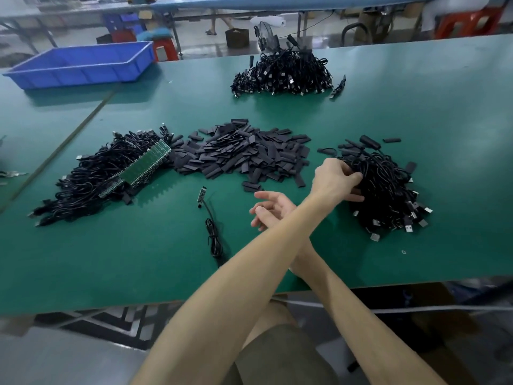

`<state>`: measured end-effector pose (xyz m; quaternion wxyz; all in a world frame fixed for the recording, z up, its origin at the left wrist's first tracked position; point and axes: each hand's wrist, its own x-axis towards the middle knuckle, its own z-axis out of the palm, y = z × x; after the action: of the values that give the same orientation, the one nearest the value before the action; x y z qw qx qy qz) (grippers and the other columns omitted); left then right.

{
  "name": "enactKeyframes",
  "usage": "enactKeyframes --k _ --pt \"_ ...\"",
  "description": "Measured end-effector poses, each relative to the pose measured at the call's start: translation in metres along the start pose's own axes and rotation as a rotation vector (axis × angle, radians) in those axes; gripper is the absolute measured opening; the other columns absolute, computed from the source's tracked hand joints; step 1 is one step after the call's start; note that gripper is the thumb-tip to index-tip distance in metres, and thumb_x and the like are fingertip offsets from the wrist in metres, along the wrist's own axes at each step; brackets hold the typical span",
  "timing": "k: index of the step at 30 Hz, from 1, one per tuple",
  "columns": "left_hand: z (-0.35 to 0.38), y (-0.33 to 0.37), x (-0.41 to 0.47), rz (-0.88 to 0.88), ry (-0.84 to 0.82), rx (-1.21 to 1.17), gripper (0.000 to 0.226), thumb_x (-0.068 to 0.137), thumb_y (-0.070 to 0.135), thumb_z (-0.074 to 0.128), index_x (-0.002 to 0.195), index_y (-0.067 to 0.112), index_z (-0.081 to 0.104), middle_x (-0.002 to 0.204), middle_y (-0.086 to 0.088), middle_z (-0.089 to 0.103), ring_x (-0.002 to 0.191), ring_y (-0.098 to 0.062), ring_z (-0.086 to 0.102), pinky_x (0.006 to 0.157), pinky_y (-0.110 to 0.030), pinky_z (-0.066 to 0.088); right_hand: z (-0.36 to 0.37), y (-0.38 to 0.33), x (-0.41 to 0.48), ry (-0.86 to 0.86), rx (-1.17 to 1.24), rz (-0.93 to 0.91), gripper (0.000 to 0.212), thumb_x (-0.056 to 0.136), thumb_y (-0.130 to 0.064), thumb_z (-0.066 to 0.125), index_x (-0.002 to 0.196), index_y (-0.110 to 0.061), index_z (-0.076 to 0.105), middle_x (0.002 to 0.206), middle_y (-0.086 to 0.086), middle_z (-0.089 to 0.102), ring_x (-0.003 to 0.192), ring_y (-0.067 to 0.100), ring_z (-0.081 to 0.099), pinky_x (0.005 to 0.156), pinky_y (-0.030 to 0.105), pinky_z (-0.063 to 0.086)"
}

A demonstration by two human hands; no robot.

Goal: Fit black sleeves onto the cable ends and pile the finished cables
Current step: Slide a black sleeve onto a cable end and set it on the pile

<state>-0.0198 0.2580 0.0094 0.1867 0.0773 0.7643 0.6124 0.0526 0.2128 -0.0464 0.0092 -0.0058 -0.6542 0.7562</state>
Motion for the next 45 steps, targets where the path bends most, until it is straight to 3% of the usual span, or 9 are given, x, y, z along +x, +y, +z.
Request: enactKeyframes --k 6,10,13,16,22,28,33,38,45 --pt "-0.06 0.008 -0.026 0.129 0.093 0.078 0.018 0.104 0.013 0.055 0.11 -0.001 0.065 0.098 -0.014 0.071 0.07 -0.025 0.076 0.056 -0.034 0.062 -0.002 -0.005 -0.003 -0.065 -0.134 -0.013 0.031 0.098 0.009 0.051 0.125 -0.002 0.062 0.089 -0.011 0.067 0.079 0.001 0.063 0.074 0.025 0.051" --pt "-0.138 -0.001 -0.043 0.235 0.343 0.424 0.012 0.099 0.016 0.061 0.103 0.012 0.072 0.095 -0.003 0.074 0.073 -0.015 0.073 0.062 -0.03 0.058 0.003 -0.01 -0.004 -0.018 -0.062 -0.018 0.018 0.1 0.004 0.058 0.114 -0.006 0.064 0.089 0.006 0.07 0.07 0.012 0.065 0.066 0.025 0.05" --pt "-0.195 -0.017 -0.052 0.03 0.483 0.814 0.015 0.096 0.025 0.065 0.1 0.011 0.07 0.104 -0.008 0.071 0.093 -0.026 0.067 0.081 -0.039 0.056 0.001 -0.008 -0.004 -0.022 -0.089 -0.035 0.02 0.101 -0.001 0.06 0.115 -0.014 0.066 0.093 0.004 0.072 0.073 0.012 0.068 0.067 0.023 0.052" --pt "-0.232 -0.037 -0.062 -0.307 0.45 1.025 0.039 0.093 0.044 0.068 0.082 0.011 0.051 0.097 -0.012 0.061 0.089 -0.031 0.058 0.072 -0.037 0.046 0.002 -0.007 -0.004 -0.025 -0.099 -0.047 0.019 0.101 -0.002 0.06 0.115 -0.012 0.066 0.092 0.002 0.073 0.072 0.01 0.068 0.066 0.022 0.052" --pt "-0.241 -0.056 -0.073 -0.221 0.297 0.62 0.014 0.087 0.014 0.08 0.091 0.004 0.071 0.076 -0.011 0.073 0.056 -0.013 0.066 0.058 -0.027 0.055 0.002 -0.009 -0.003 -0.015 -0.106 -0.057 0.017 0.102 -0.005 0.06 0.115 -0.012 0.067 0.095 0.004 0.073 0.077 0.012 0.069 0.069 0.025 0.053" --pt "-0.21 -0.041 -0.087 0.068 0.077 0.027 0.01 0.087 0.004 0.076 0.089 0.003 0.067 0.075 -0.01 0.072 0.066 -0.018 0.069 0.064 -0.025 0.059 0.003 -0.008 -0.001 0.038 -0.089 -0.073 0.023 0.108 -0.023 0.054 0.124 -0.013 0.067 0.111 0.003 0.075 0.103 0.011 0.071 0.081 0.027 0.058" --pt "-0.189 -0.038 -0.085 0.138 0.017 0.023 0.021 0.086 0.003 0.077 0.098 -0.008 0.064 0.089 -0.025 0.072 0.075 -0.025 0.07 0.064 -0.028 0.059 0.004 -0.007 0.0 0.054 -0.099 -0.045 0.035 0.109 -0.037 0.048 0.122 -0.012 0.069 0.111 0.006 0.077 0.108 0.024 0.072 0.097 0.044 0.056" --pt "-0.191 -0.036 -0.074 0.193 -0.003 0.245 0.021 0.079 0.016 0.085 0.087 0.002 0.072 0.074 -0.002 0.069 0.062 -0.008 0.056 0.054 -0.023 0.043 0.001 -0.007 0.0 0.088 0.003 -0.043 0.027 0.11 -0.027 0.05 0.103 -0.011 0.071 0.076 0.002 0.074 0.067 0.012 0.065 0.062 0.024 0.05" --pt "-0.212 -0.043 -0.057 0.047 0.03 0.145 0.025 0.093 0.033 0.071 0.097 0.009 0.074 0.09 -0.01 0.074 0.073 -0.014 0.068 0.058 -0.023 0.051 0.0 -0.008 0.001 0.064 0.12 -0.013 0.027 0.11 -0.018 0.047 0.098 -0.006 0.068 0.081 0.006 0.076 0.069 0.014 0.066 0.064 0.023 0.052"
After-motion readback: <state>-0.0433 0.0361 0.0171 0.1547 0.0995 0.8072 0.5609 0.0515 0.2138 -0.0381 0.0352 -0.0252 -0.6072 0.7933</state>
